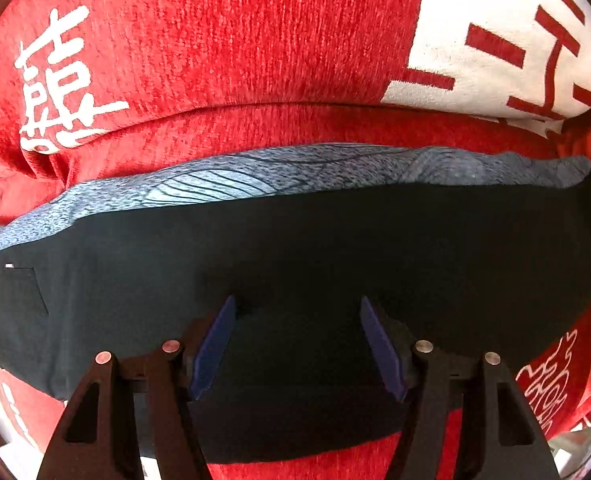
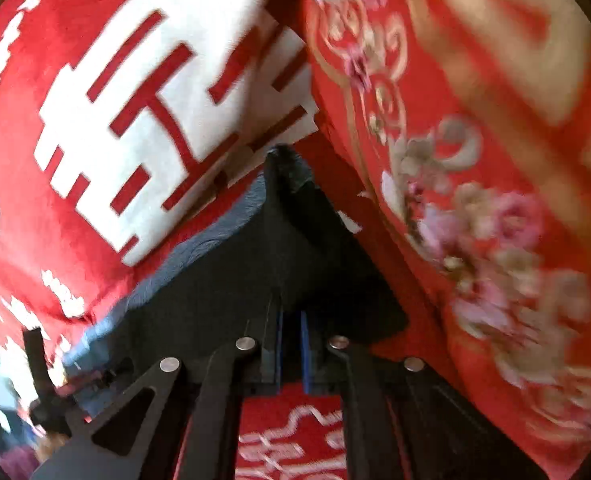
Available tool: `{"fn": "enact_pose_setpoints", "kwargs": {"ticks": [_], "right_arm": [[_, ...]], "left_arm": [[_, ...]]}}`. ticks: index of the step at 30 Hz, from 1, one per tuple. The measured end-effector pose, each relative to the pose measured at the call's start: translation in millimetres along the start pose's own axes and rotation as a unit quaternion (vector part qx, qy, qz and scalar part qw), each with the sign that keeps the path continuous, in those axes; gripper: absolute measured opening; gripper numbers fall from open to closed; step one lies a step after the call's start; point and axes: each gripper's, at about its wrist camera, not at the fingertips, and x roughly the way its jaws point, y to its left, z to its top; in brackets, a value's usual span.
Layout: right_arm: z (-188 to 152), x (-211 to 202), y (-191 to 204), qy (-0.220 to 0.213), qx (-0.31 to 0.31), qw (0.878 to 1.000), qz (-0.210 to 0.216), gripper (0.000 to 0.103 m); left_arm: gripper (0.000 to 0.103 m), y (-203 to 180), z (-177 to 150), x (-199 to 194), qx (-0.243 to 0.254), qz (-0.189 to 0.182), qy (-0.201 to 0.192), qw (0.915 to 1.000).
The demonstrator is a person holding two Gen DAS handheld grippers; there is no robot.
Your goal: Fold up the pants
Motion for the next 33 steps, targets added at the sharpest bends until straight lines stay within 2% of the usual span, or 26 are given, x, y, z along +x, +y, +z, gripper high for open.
{"fn": "enact_pose_setpoints", "kwargs": {"ticks": [2,5,7,9,11,12,13,14,17,20,21,22,23,25,26,28,29,31,32,33], "right_arm": [[-10,8,-15,0.034,0.013,0.999,-0.014,0.007],[-15,30,-27,0.067,0.003,0.998,-0.022,0.010],[-13,24,-20,0.060,-0.019,0.997,-0.033,0.017],[-13,2,-9,0.045,-0.025,0.996,-0.067,0.023],[-11,-23,8,0.002,-0.049,0.997,-0.056,0.023],[-8,-33,22,-0.019,-0.080,0.995,-0.055,0.023],[-4,-35,31,-0.024,-0.099,0.993,-0.052,0.023],[7,-29,45,-0.020,-0.129,0.990,-0.043,0.023],[31,1,57,0.000,-0.148,0.988,-0.036,0.023],[49,41,48,0.032,-0.139,0.988,-0.062,0.023],[51,49,39,0.040,-0.133,0.987,-0.079,0.021],[55,57,27,0.045,-0.131,0.985,-0.103,0.014],[55,55,21,0.040,-0.131,0.986,-0.095,0.003],[54,48,21,0.032,-0.138,0.984,-0.110,0.003],[49,42,25,0.025,-0.153,0.977,-0.148,0.005],[43,34,27,0.031,-0.150,0.975,-0.163,0.008],[37,25,27,0.033,-0.133,0.979,-0.152,0.010],[27,13,30,0.038,-0.115,0.983,-0.135,0.024],[18,6,34,0.043,-0.107,0.986,-0.124,0.035],[10,2,39,0.047,-0.103,0.987,-0.113,0.042]], "left_arm": [[0.067,3,-6,5,-0.001,-0.002,0.006,1.0000],[0.069,0,-13,3,0.017,0.009,-0.014,0.9997],[0.069,-1,-13,1,0.018,0.012,-0.006,0.9997],[0.069,-2,-10,-7,0.014,0.006,-0.005,0.9999],[0.069,-5,1,-18,0.011,0.001,-0.028,0.9995],[0.069,-9,8,-22,0.014,0.002,-0.040,0.9991],[0.069,-12,14,-23,0.015,0.001,-0.046,0.9988],[0.069,-17,22,-23,0.016,0.001,-0.052,0.9985],[0.069,-30,47,-17,0.010,0.003,-0.063,0.9979],[0.069,-37,54,6,0.020,0.033,-0.056,0.9977],[0.069,-35,54,14,0.020,0.036,-0.050,0.9979],[0.070,-29,50,16,0.014,0.025,-0.056,0.9980],[0.071,-22,45,12,0.008,0.018,-0.065,0.9977],[0.071,-11,39,10,0.005,0.023,-0.059,0.9980],[0.071,-4,35,8,0.004,0.024,-0.054,0.9982],[0.071,7,26,3,0.005,0.040,-0.034,0.9986],[0.071,15,19,-1,0.005,0.047,-0.026,0.9985],[0.071,34,2,-12,-0.003,0.051,-0.020,0.9985],[0.071,42,-4,-15,-0.008,0.051,-0.017,0.9985],[0.071,55,-13,-19,-0.016,0.051,-0.012,0.9985]]}}
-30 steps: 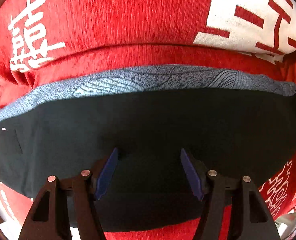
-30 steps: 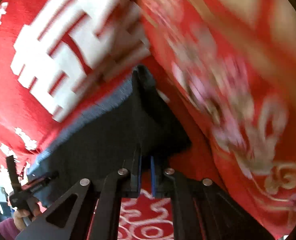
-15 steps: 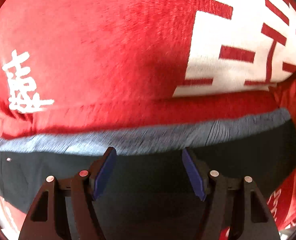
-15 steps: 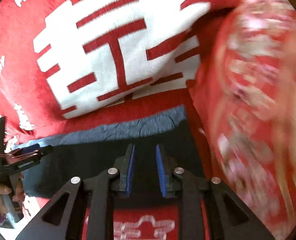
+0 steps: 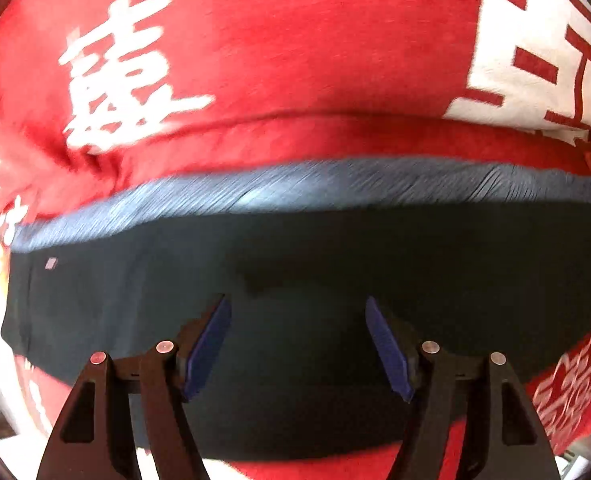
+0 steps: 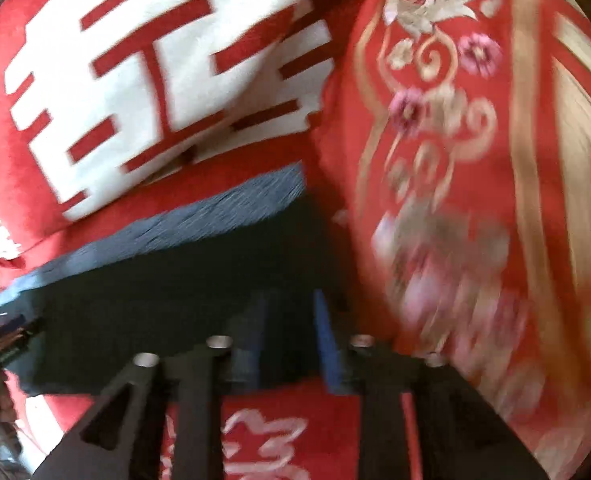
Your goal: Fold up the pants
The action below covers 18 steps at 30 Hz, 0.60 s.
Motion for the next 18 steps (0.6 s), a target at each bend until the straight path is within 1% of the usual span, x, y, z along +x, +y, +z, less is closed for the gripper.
{"fn": "enact_pose_setpoints", "kwargs": {"ticks": [1,3,5,7,9,11,12,13,14,15,17,18], "right_arm": [[-11,-6,10,0.006,0.004,1.000,0.020,0.043],[-25,-13,20,0.016,0.009,0.999,0.047,0.043],[-43,-16,45,0.032,0.017,0.996,0.081,0.043],[-60,-15,68,0.049,0.028,0.991,0.122,0.043],[-79,-10,101,0.068,0.032,0.983,0.165,0.043],[-102,-3,148,0.092,0.029,0.972,0.216,0.043],[-111,2,168,0.103,0.034,0.964,0.242,0.043],[-117,5,182,0.112,0.039,0.959,0.259,0.043],[-130,15,210,0.130,0.047,0.947,0.290,0.043],[-136,21,224,0.138,0.050,0.941,0.304,0.043],[-153,40,270,0.155,0.051,0.929,0.332,0.043],[-163,37,273,0.159,0.052,0.927,0.337,0.043]], "left_arm": [[0.071,13,-8,-1,-0.007,0.000,0.005,1.0000],[0.071,35,-25,-5,-0.018,-0.002,0.013,0.9997],[0.071,56,-36,-7,-0.023,-0.005,0.018,0.9996],[0.071,75,-48,-9,-0.026,-0.009,0.021,0.9994],[0.071,96,-58,-10,-0.027,-0.015,0.023,0.9993],[0.071,130,-64,-5,-0.024,-0.014,0.024,0.9993],[0.071,142,-64,-6,-0.025,-0.013,0.024,0.9993],[0.071,147,-70,-12,-0.026,-0.014,0.020,0.9994],[0.071,163,-68,-13,-0.028,-0.013,0.012,0.9995],[0.071,176,-65,-12,-0.028,-0.008,0.005,0.9996],[0.071,216,-60,-9,-0.028,0.009,-0.006,0.9995],[0.071,233,-58,-6,-0.030,0.017,-0.010,0.9993]]}}
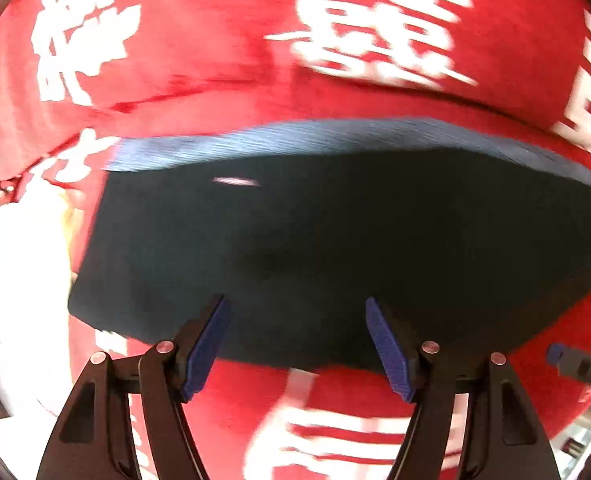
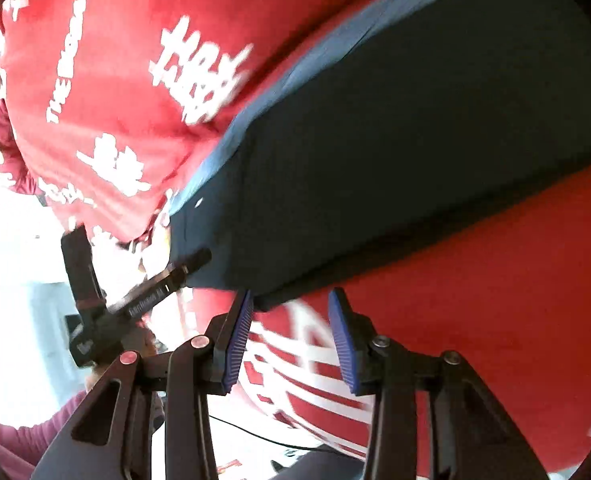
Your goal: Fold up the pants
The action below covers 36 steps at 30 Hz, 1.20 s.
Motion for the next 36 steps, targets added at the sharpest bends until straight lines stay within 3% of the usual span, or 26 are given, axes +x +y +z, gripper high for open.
{"fn": "enact_pose_setpoints", "kwargs": {"ticks": [2,6,8,10,14,15,16,17,19,22,28,32,34,36], "right_arm": [[-5,33,7,0.009,0.014,1.000,0.019,0.043],[-7,63,10,0.010,0.026,0.999,0.019,0.043],[-9,65,10,0.003,0.030,0.999,0.031,0.043],[-3,72,11,0.002,0.032,0.999,0.040,0.043],[15,85,20,0.010,0.042,0.997,0.060,0.044],[19,91,20,0.015,0.045,0.997,0.057,0.040],[24,96,24,0.018,0.044,0.998,0.042,0.016],[26,95,28,0.017,0.037,0.999,0.031,0.010],[22,82,41,0.003,0.015,0.999,0.034,0.009],[6,73,51,0.001,-0.019,1.000,-0.003,0.009],[-6,93,33,0.007,-0.019,0.999,-0.031,0.009],[-11,78,33,0.040,-0.009,0.998,-0.046,0.015],[-14,59,37,0.033,-0.031,0.997,-0.068,0.015],[-9,29,44,-0.004,-0.069,0.992,-0.103,0.015]], "left_arm": [[0.071,40,9,15,-0.006,0.021,-0.014,0.9997],[0.071,90,15,47,-0.017,0.047,-0.012,0.9987],[0.073,100,12,57,-0.017,0.029,-0.014,0.9993],[0.083,100,9,56,-0.017,0.027,-0.029,0.9991],[0.083,115,9,59,-0.036,-0.013,-0.024,0.9990],[0.083,118,10,61,-0.031,-0.015,-0.024,0.9991],[0.083,119,11,61,-0.024,-0.014,-0.023,0.9993],[0.083,118,9,59,-0.017,-0.013,-0.022,0.9995],[0.083,120,5,57,-0.005,-0.014,-0.017,0.9997],[0.083,124,-2,59,0.008,-0.019,-0.020,0.9996],[0.083,121,-6,55,0.019,-0.008,-0.032,0.9993],[0.083,110,-10,34,0.024,0.020,-0.019,0.9993],[0.083,97,-13,17,0.032,0.009,-0.030,0.9990],[0.083,71,-14,-2,0.051,-0.018,-0.047,0.9974]]}}
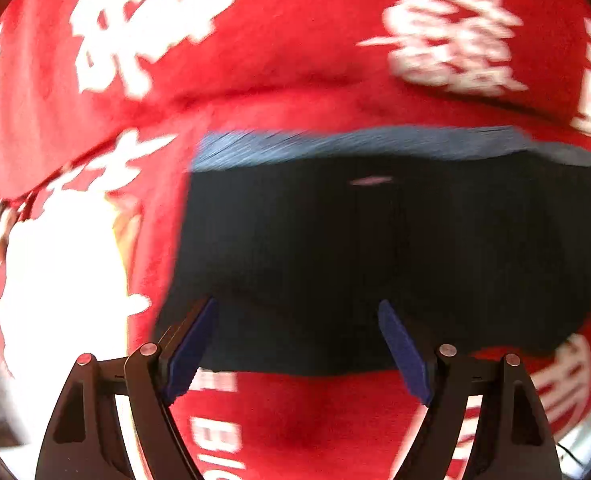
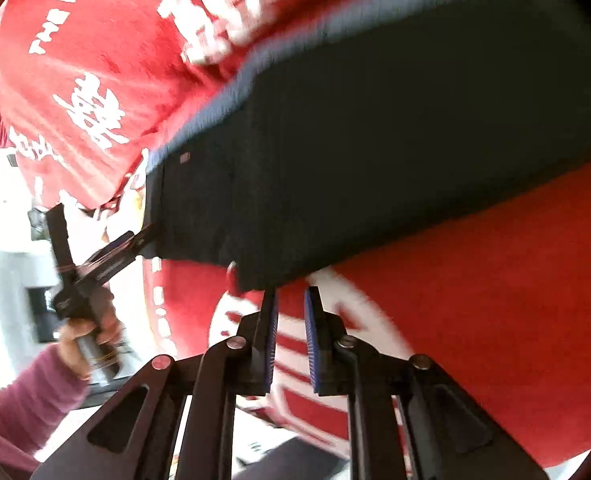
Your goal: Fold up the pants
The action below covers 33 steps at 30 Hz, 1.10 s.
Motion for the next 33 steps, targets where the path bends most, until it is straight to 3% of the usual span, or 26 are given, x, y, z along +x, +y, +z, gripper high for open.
{"fn": "enact_pose_setpoints", "kwargs": {"ticks": [4,6,7,10,12,16,20,24,27,29,32,33], "right_arm": [[27,-26,-8,-0.051,-0.032,0.996,-0.067,0.015],[43,-23,-16,-0.056,-0.038,0.994,-0.088,0.015],[47,-21,-17,-0.057,-0.042,0.993,-0.097,0.015],[48,-8,-35,-0.031,-0.064,0.986,-0.150,0.013],[42,-14,-47,-0.041,-0.060,0.989,-0.132,0.013],[43,-30,-61,-0.033,-0.008,0.992,-0.118,0.015],[80,-37,-38,-0.056,-0.055,0.991,-0.107,0.022],[126,-17,-20,-0.059,-0.080,0.990,-0.104,0.024],[151,8,-19,-0.043,-0.096,0.987,-0.121,0.024],[162,23,-27,-0.037,-0.107,0.982,-0.150,0.022],[172,18,-41,-0.064,-0.110,0.981,-0.149,0.017],[178,15,-47,-0.073,-0.107,0.976,-0.177,0.017]], "left_arm": [[0.083,-72,12,-4,0.019,-0.083,-0.008,0.9963],[0.083,-111,16,7,0.030,-0.101,-0.005,0.9944],[0.083,-130,17,15,0.037,-0.106,-0.004,0.9937],[0.085,-155,9,37,0.064,-0.070,0.002,0.9955],[0.091,-145,4,38,0.056,-0.078,-0.014,0.9953],[0.092,-125,13,35,0.035,-0.089,0.024,0.9951],[0.092,-126,55,18,0.017,-0.080,-0.021,0.9964],[0.092,-143,100,39,-0.004,-0.047,-0.034,0.9983],[0.092,-147,117,77,-0.023,-0.015,-0.012,0.9995],[0.092,-140,119,87,-0.050,-0.029,-0.015,0.9982],[0.092,-136,121,90,-0.053,-0.018,-0.021,0.9982],[0.092,-134,122,92,-0.052,-0.007,-0.024,0.9984]]}}
